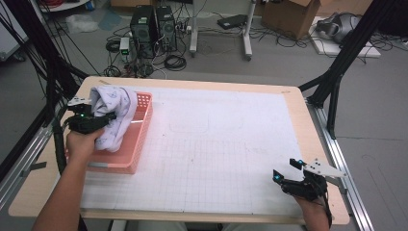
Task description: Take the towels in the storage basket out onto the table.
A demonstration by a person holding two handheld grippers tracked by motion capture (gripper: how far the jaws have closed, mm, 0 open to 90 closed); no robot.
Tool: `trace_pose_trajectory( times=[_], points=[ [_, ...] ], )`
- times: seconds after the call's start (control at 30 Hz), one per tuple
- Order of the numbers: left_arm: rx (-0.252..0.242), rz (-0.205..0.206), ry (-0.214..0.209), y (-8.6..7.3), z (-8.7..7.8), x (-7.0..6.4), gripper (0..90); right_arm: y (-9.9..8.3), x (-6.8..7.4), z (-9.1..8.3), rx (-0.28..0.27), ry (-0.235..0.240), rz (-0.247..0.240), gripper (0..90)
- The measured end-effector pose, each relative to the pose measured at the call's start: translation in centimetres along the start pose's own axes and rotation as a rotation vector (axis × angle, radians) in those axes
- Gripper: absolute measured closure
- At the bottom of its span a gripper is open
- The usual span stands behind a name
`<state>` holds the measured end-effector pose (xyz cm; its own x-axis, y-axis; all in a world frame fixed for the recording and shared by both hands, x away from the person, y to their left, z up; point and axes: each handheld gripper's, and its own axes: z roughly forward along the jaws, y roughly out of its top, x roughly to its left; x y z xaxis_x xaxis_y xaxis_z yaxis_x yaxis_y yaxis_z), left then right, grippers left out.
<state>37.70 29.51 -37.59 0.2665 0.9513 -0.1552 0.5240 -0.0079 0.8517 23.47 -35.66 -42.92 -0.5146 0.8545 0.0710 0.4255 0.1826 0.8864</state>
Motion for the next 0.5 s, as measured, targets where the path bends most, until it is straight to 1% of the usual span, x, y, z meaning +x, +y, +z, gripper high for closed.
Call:
trace_pose_trajectory(
  times=[0.2,0.23,0.27,0.3,0.33,0.37,0.43,0.5],
  points=[
    [-0.178,0.022,-0.054,0.3,-1.8,-0.9,58.0,0.1,0.1,0.1,0.001,0.004,-0.003,16.8],
    [-0.23,0.027,-0.079,0.5,-2.4,-1.2,57.9,0.1,0.2,0.1,-0.002,0.006,-0.005,16.8],
    [-0.253,0.029,-0.099,0.5,-2.7,-1.3,57.8,0.1,0.2,0.1,-0.005,0.006,-0.006,16.8],
    [-0.253,0.029,-0.099,0.5,-2.7,-1.3,57.8,0.1,0.2,0.1,-0.005,0.006,-0.006,16.8],
    [-0.278,0.033,-0.112,0.6,-2.9,-1.6,57.8,0.1,0.2,0.1,-0.004,0.006,-0.007,16.8],
    [-0.293,0.043,-0.129,0.6,-3.1,-1.8,57.8,0.1,0.2,0.1,-0.003,0.009,-0.002,16.8],
    [-0.304,0.048,-0.174,0.7,-3.3,-2.2,57.7,0.2,0.2,0.3,-0.005,0.015,-0.002,16.8],
    [-0.32,0.066,-0.209,0.7,-3.4,-2.8,57.7,0.2,0.3,0.4,-0.001,0.018,-0.001,16.8]
  ],
)
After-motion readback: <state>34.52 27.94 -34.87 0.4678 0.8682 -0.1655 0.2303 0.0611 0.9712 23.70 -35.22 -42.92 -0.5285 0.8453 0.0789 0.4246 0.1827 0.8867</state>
